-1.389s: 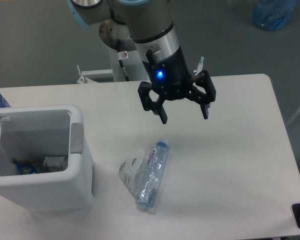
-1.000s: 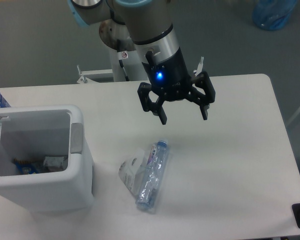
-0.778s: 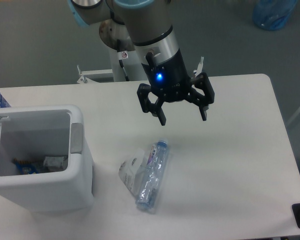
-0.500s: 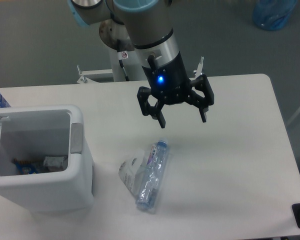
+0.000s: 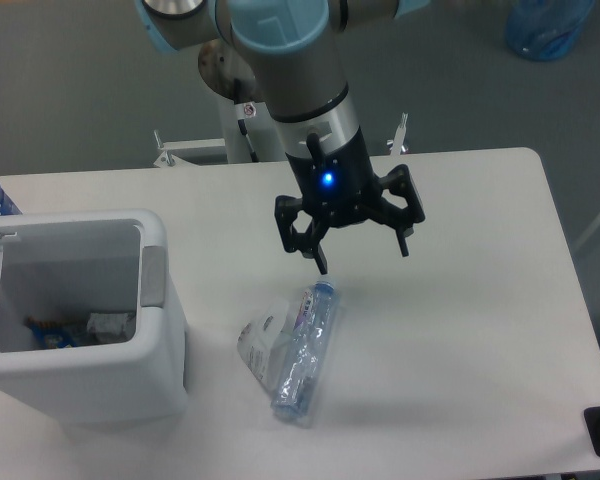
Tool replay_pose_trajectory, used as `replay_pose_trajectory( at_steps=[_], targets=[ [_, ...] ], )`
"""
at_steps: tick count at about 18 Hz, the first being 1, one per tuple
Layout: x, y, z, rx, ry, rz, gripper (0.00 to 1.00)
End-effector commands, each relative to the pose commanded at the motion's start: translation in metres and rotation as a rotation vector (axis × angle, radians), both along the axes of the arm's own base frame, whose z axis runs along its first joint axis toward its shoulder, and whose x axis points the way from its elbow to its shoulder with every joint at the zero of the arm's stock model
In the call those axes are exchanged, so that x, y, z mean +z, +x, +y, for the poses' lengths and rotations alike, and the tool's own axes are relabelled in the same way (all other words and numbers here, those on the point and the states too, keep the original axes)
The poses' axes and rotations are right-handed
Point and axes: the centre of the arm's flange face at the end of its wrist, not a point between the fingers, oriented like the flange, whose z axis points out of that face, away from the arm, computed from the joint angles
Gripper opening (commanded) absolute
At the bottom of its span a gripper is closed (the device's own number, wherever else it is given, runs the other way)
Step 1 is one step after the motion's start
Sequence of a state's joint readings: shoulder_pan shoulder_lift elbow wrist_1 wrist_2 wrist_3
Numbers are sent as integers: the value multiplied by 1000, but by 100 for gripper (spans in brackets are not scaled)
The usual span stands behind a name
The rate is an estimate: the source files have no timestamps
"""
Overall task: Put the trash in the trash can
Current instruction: 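Lower the gripper onto the clear plastic bag and close on it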
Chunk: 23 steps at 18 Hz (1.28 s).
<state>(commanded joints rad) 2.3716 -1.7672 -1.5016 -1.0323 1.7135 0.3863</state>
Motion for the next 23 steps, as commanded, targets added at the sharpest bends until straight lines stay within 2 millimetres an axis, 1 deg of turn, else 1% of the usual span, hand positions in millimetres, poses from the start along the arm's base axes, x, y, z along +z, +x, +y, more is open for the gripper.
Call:
replay_pose_trajectory(
  at_steps=[1,2,3,4,5,9,11,13,14,17,18,19,23],
  targets=[
    [-8,2,-1,-23,-17,-11,100],
    [-12,5,-3,-41,-24,-19,100],
    [-11,6,-2,-69,-13,-30,100],
    [-14,7,-1,-101,-6,-52,100],
    [-22,10,-2,-132,-10,-75,100],
    [-63,21,-12,-280,-101,-112,100],
    [-71,20,-14,-363,-128,-114,100],
    [-81,11,-21,-384,-120,-144,100],
    [-89,12,-21,-401,-110,-166,100],
    [-125,17,-27,-427,-140,-227,100],
    [-134,19,-28,-429,-148,-242,100],
    [-144,20,-27,-429,-157,-259,100],
    [-167,18,-22,-425,-177,-296,100]
  ],
)
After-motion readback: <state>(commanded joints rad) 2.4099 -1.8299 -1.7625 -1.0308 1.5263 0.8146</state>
